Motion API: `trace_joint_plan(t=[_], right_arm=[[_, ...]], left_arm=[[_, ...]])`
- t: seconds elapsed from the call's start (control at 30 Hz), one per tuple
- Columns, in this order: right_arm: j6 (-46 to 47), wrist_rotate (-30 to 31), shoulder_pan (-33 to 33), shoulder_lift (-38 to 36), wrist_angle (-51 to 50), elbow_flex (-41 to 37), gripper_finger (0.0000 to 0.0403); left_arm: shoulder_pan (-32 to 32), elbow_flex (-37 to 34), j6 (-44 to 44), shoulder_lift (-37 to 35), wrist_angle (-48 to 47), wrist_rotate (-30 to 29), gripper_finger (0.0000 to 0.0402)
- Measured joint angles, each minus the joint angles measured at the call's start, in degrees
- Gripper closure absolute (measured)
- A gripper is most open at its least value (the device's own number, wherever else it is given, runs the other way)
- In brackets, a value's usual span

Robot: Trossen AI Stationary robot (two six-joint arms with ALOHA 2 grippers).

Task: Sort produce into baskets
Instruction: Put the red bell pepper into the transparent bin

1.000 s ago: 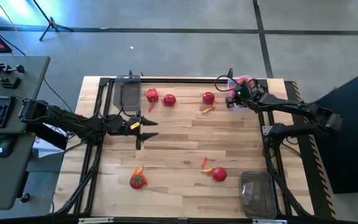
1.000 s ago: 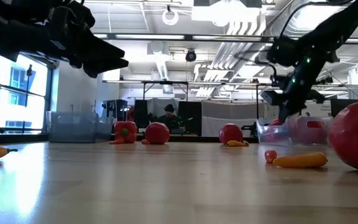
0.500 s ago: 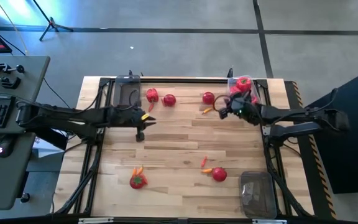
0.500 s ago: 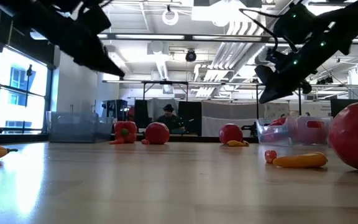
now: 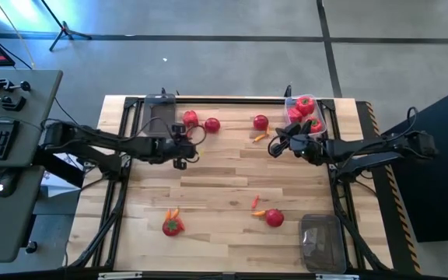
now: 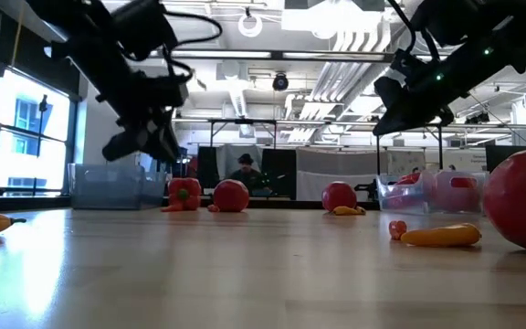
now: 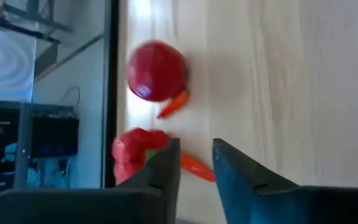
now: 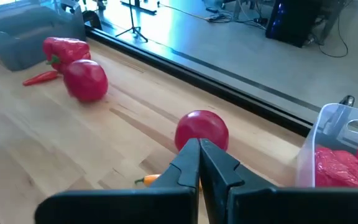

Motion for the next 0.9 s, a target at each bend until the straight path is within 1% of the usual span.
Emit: trace_joint_plan(t=[0.13, 0.23, 0.3, 0.4, 0.57, 0.67, 0.77, 0.9], right_arm=[[-0.20, 0.86, 0.07, 0.00, 0.02, 0.00, 0.0403], [-0.22, 1.49, 0.07, 0.00, 0.02, 0.00, 0.0403], [-0.44, 2.03, 0.07, 0.00, 0.00, 0.00, 0.0403], [-1.27, 2.11, 0.07, 0.00, 0.01, 0.00, 0.0403], [-1.49, 2.18, 0.07, 0.00, 0.34, 0.00, 0.0403], [-1.49, 2.18, 0.07, 0.00, 0.51, 0.00, 0.0403], [-1.49, 2.18, 0.07, 0.00, 0.50, 0.00, 0.0403], [-1.49, 2.18, 0.07, 0.00, 0.51, 0.00, 0.0403]], left_arm=[[2.91, -0.02, 0.14, 4.46, 3.92, -1.98, 0.0279], [6.30, -0.02, 1.35, 6.99, 7.76, -1.83, 0.0269], [8.22, -0.02, 3.06, 8.19, 9.39, -2.98, 0.0269], [10.16, -0.02, 5.81, 8.88, 9.43, -2.55, 0.0272], [10.59, -0.02, 10.82, 10.55, 9.48, -1.51, 0.0277], [10.72, -0.07, 13.45, 12.78, 9.70, -0.94, 0.0281], [11.70, -0.11, 15.84, 15.46, 11.20, -2.92, 0.0288], [12.75, -0.11, 18.38, 18.90, 16.47, -6.31, 0.0299]])
